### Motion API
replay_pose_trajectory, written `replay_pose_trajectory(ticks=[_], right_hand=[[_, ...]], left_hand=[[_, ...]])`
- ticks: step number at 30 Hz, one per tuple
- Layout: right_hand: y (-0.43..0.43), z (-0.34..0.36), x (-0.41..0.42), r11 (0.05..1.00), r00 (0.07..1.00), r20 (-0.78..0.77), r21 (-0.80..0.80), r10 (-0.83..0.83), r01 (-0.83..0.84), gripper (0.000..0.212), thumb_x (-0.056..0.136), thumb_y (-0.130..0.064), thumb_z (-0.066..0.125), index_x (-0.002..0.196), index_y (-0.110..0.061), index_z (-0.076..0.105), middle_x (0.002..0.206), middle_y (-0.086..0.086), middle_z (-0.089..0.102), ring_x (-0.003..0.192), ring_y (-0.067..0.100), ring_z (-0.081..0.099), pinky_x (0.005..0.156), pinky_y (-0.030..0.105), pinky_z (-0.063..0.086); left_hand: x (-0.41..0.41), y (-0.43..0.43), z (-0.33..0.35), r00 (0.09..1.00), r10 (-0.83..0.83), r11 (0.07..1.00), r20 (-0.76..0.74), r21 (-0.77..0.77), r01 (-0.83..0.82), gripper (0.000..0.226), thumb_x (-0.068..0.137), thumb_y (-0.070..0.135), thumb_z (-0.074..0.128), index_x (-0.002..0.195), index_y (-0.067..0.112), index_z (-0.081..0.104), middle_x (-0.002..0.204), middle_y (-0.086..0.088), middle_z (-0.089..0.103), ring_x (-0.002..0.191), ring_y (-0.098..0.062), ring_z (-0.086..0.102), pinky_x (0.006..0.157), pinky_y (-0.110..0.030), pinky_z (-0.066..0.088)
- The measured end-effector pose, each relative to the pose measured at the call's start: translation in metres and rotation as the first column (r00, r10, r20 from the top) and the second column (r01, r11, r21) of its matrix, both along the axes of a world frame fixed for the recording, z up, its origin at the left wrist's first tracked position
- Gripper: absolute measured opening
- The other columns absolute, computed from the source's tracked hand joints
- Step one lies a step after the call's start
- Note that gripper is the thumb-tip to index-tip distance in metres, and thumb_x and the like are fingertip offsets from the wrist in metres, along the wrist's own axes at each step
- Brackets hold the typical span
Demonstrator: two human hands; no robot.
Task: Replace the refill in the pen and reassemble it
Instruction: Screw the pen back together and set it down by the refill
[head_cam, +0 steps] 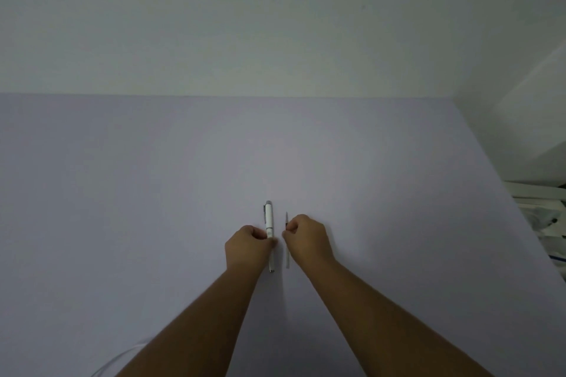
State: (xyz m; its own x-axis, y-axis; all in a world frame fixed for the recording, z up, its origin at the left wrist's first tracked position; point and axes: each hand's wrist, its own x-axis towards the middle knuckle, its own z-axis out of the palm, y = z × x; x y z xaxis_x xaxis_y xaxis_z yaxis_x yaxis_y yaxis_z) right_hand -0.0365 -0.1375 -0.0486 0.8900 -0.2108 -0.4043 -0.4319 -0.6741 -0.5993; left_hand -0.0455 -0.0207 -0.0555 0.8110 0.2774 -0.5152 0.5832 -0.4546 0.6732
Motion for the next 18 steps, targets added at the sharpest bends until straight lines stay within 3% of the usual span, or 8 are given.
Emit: replay_pose_trajectory(ticks=[9, 18], right_hand=[[-0.0010, 0.0009, -0.0027, 0.999, 1.000, 0.021, 0.028, 0.020, -0.020, 0.014, 0.086, -0.019, 0.060, 0.097, -0.011, 0.063, 0.101, 0.010, 0.069, 0.093, 0.026, 0.064, 0.082, 0.036, 0.054], [-0.0021, 0.0003, -0.0054, 0.999, 0.999, 0.040, 0.042, 0.017, -0.019, 0.014, 0.086, -0.020, 0.059, 0.096, -0.011, 0.063, 0.098, 0.009, 0.069, 0.090, 0.024, 0.064, 0.079, 0.034, 0.053]], left_hand=[[-0.0021, 0.0035, -0.0014, 1.000, -0.023, 1.000, 0.008, 0.021, 0.023, 0.015, 0.077, 0.026, 0.072, 0.086, 0.016, 0.066, 0.081, 0.001, 0.067, 0.078, -0.016, 0.062, 0.073, -0.028, 0.051], [-0.0037, 0.0035, -0.0032, 0.999, -0.031, 0.999, 0.022, 0.014, 0.030, 0.018, 0.077, 0.027, 0.072, 0.090, 0.016, 0.065, 0.083, 0.001, 0.066, 0.074, -0.013, 0.059, 0.068, -0.023, 0.045]])
